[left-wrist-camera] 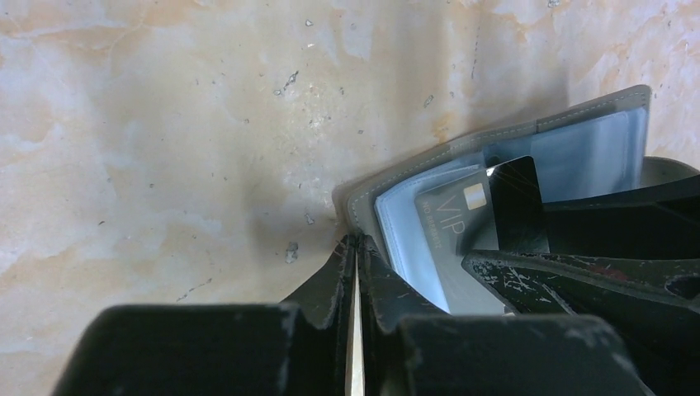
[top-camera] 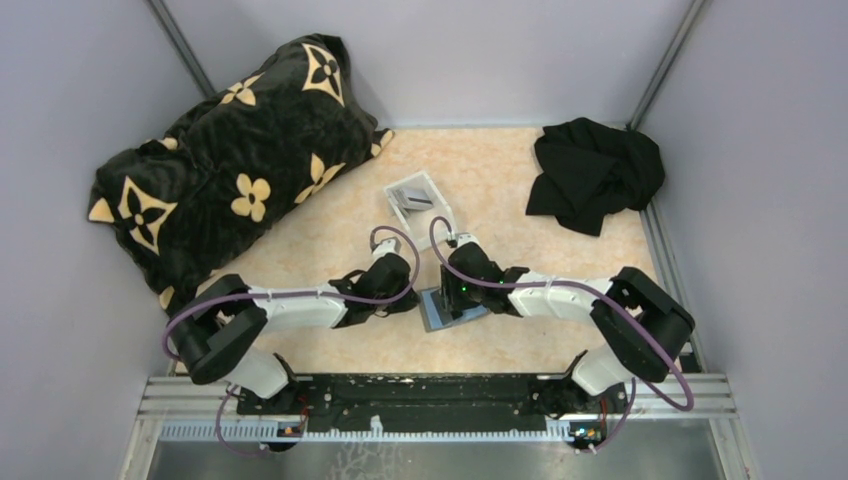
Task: Put the credit cards into the card holder
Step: Insert the credit card into the card holder.
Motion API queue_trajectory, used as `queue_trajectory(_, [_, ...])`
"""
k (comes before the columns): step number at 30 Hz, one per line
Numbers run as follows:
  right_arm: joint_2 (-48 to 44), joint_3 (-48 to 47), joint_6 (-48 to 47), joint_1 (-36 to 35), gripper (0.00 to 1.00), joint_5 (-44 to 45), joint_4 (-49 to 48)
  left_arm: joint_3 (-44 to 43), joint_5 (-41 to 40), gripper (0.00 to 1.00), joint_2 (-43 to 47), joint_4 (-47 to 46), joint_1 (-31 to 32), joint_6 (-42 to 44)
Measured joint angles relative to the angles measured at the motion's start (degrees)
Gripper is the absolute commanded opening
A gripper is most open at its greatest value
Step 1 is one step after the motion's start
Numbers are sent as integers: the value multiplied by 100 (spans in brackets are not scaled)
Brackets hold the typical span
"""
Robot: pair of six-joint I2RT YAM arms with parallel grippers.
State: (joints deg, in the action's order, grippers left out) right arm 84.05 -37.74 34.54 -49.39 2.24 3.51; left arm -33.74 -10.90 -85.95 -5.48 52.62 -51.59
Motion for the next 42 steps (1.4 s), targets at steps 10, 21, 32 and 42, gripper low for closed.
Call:
queue_trajectory(10, [-44,-68,-98,-2,39,227,166,-184,42,6,-166,94,0,-4])
queue_trajectory(21, [-348,-68,-140,-13,38,540,212,-219,61,6,-201,107,0,-9])
queue_trajectory(32, [-376,-55,-155,-13,38,741,251,-225,61,6,-203,120,0,-9])
queue_trajectory(42, [-651,33,-157,-11,16,973,184,-264,68,6,-234,142,0,-11])
